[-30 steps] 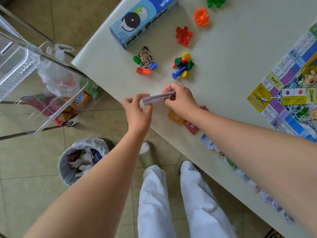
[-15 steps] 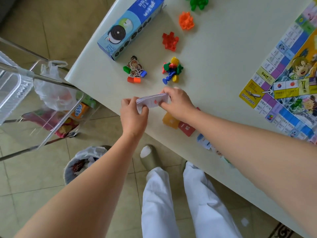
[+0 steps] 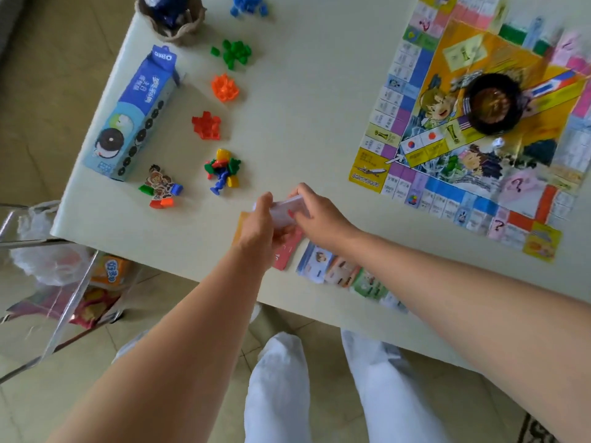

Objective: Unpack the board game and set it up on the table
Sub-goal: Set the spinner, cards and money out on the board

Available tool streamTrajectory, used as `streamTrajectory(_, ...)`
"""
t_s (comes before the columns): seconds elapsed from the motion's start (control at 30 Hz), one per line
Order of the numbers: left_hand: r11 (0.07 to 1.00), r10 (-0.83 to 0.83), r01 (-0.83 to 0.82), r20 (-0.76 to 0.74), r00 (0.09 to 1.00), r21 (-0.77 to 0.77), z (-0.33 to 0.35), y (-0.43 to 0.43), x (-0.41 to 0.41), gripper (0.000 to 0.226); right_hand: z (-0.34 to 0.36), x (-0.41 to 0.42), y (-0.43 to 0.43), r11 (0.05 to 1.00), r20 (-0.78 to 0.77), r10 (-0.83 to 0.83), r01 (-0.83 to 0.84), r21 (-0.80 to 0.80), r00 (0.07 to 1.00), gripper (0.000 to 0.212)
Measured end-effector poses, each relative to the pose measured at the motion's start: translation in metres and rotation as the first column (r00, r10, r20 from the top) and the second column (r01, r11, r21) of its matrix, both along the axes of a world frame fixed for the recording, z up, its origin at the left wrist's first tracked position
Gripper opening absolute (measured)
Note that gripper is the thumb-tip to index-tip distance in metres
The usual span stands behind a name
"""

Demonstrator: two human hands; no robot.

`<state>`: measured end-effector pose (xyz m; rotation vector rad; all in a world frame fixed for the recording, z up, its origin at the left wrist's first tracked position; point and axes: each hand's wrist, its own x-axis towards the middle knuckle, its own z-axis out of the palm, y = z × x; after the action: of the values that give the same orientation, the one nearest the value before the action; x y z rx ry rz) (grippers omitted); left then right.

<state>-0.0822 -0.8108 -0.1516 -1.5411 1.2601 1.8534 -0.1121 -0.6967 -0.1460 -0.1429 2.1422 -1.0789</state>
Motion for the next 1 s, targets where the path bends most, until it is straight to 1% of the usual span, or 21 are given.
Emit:
streamTrajectory(0.03,1.000,0.002,-0.002,-0.004,1.000,-0.011,0.002,0.015,-0.007,0.032,0.001,-0.002,0.015,0.999,0.006,-0.035,0.035,0.000,0.999,0.017)
streamTrajectory(0.13,0.993,-0.102,0.096,-0.084,0.991,-0.069,0.005,0.056,-0.024,0.032,0.005,-0.009,0.053,0.983,0.026,-0.183,0.183,-0.024,0.983,0.020)
streamTrajectory(0.2,0.985,-0.165,0.160,-0.092,0.982,-0.060,0.007,0.089,-0.037,0.030,0.006,-0.018,0.087,0.973,-0.006,-0.226,0.226,-0.037,0.974,0.022)
streamTrajectory(0.27,0.984,-0.176,0.174,-0.064,0.982,-0.036,0.008,0.113,-0.047,0.024,0.007,-0.024,0.112,0.978,-0.043,-0.206,0.206,-0.022,0.978,0.021)
streamTrajectory(0.33,0.987,-0.161,0.160,-0.059,0.985,-0.018,0.008,0.143,-0.059,0.025,0.007,-0.032,0.142,0.978,-0.049,-0.207,0.207,-0.015,0.977,0.019)
streamTrajectory(0.4,0.981,-0.191,0.187,-0.084,0.978,-0.052,0.007,0.169,-0.070,0.026,0.007,-0.038,0.168,0.970,-0.030,-0.242,0.242,-0.024,0.970,0.017)
streamTrajectory(0.47,0.977,-0.208,0.202,-0.094,0.974,-0.068,0.009,0.198,-0.081,0.021,0.006,-0.047,0.196,0.965,-0.028,-0.263,0.262,-0.021,0.964,0.017)
streamTrajectory(0.57,0.974,-0.224,0.220,-0.065,0.973,-0.056,0.012,0.228,-0.091,0.023,0.005,-0.056,0.228,0.973,-0.052,-0.230,0.230,-0.020,0.972,0.014)
streamTrajectory(0.67,0.959,-0.274,0.267,-0.061,0.960,-0.096,0.013,0.254,-0.102,0.020,0.001,-0.062,0.255,0.972,-0.049,-0.235,0.234,-0.021,0.971,0.013)
streamTrajectory(0.77,0.918,-0.368,0.354,-0.046,0.929,-0.180,0.009,0.277,-0.115,0.022,-0.004,-0.071,0.281,0.967,-0.068,-0.256,0.256,-0.009,0.964,0.020)
streamTrajectory(0.87,0.844,-0.486,0.468,-0.005,0.874,-0.261,0.005,0.292,-0.126,0.027,-0.008,-0.077,0.303,0.929,-0.072,-0.370,0.367,-0.055,0.926,0.031)
streamTrajectory(0.9,0.826,-0.514,0.497,0.005,0.858,-0.267,0.003,0.299,-0.131,0.031,-0.010,-0.079,0.313,0.913,-0.086,-0.408,0.403,-0.069,0.909,0.031)
streamTrajectory(1.0,0.784,-0.579,0.561,0.014,0.815,-0.267,0.002,0.312,-0.141,0.038,-0.011,-0.083,0.333,0.888,-0.175,-0.459,0.448,-0.101,0.871,0.018)
